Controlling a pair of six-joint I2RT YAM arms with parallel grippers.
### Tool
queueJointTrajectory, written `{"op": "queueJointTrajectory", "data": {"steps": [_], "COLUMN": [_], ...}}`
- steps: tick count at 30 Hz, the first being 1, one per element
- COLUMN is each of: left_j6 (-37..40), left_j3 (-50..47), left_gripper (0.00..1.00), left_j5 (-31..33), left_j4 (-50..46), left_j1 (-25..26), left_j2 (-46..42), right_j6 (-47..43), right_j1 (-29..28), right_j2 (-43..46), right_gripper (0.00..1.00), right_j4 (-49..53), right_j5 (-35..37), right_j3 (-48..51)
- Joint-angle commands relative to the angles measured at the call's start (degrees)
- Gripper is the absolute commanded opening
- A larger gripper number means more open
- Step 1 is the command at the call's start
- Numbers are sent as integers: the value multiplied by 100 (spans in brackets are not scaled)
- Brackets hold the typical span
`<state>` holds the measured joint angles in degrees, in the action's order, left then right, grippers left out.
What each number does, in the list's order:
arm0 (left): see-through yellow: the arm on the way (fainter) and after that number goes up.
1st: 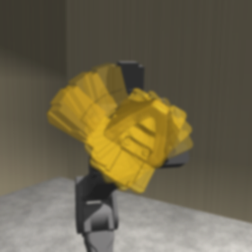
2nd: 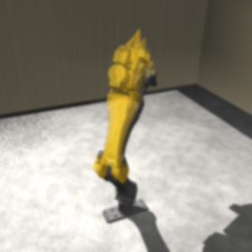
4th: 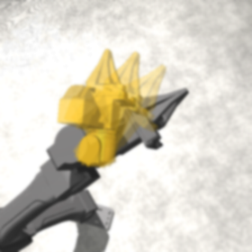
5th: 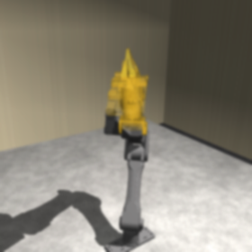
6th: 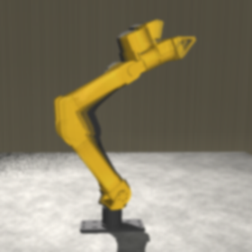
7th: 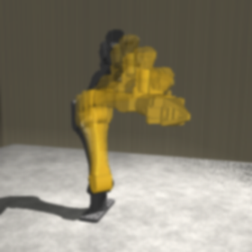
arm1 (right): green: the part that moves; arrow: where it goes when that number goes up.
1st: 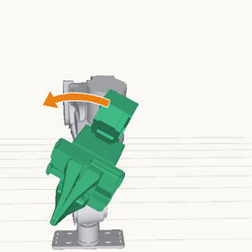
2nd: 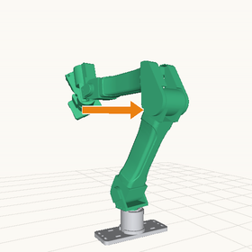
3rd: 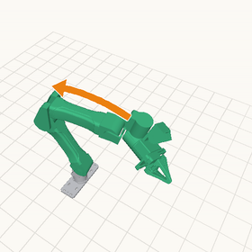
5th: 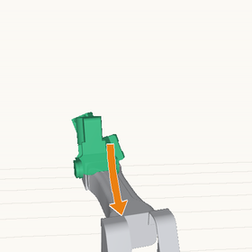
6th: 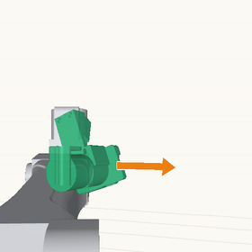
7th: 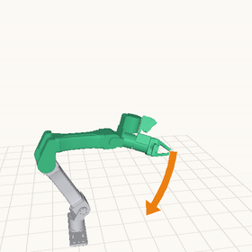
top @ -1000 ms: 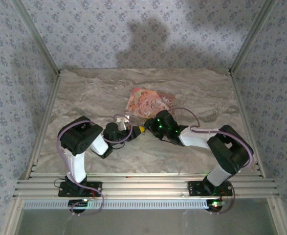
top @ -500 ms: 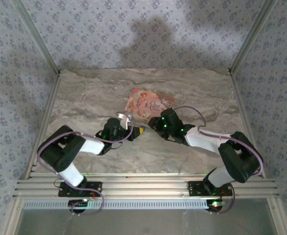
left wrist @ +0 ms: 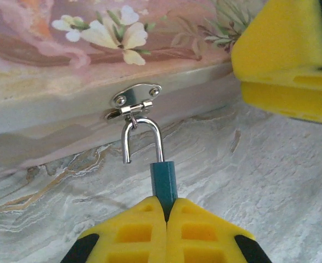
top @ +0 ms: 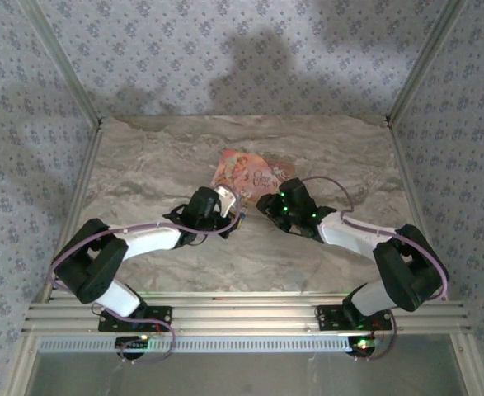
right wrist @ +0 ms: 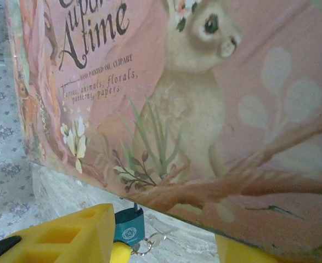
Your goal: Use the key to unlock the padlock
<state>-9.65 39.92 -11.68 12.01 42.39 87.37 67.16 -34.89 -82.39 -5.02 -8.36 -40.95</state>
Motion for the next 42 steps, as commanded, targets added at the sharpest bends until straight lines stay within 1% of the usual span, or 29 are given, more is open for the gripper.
{"op": "queueJointTrajectory", "data": {"steps": [1,4,9,13,16,22,27,30,35,42], "left_j6": [776,1058,1457,1814,2279,3200,3744,3880,3986,4179], "left_j3": [207,185,162,349,526,796,1357,1681,2037,2457], "left_gripper": [0,0,0,0,0,0,0,0,0,0], "left_j5": [338,401,509,466,291,-82,-227,-262,-261,-84], "left_j4": [-584,-571,-478,-782,-1161,-1711,-2344,-2525,-2519,-2579], "left_j1": [126,196,267,263,243,98,63,63,93,205], "left_j2": [-212,-236,-217,-146,-139,-88,277,511,768,1051], "right_j6": [-109,-83,96,95,3,-354,-798,-1012,-1347,-1617], "right_j1": [74,40,-9,58,205,725,1107,1340,1616,1895], "right_j2": [248,293,228,220,223,315,370,340,414,929], "right_gripper": [49,48,48,48,47,46,45,44,44,44], "right_j4": [285,476,440,464,539,707,946,990,1218,1678], "right_j5": [-230,-363,-525,-572,-715,-1065,-1228,-1396,-1707,-1624], "right_j3": [22,-109,-184,-203,-179,12,26,18,-93,58]}}
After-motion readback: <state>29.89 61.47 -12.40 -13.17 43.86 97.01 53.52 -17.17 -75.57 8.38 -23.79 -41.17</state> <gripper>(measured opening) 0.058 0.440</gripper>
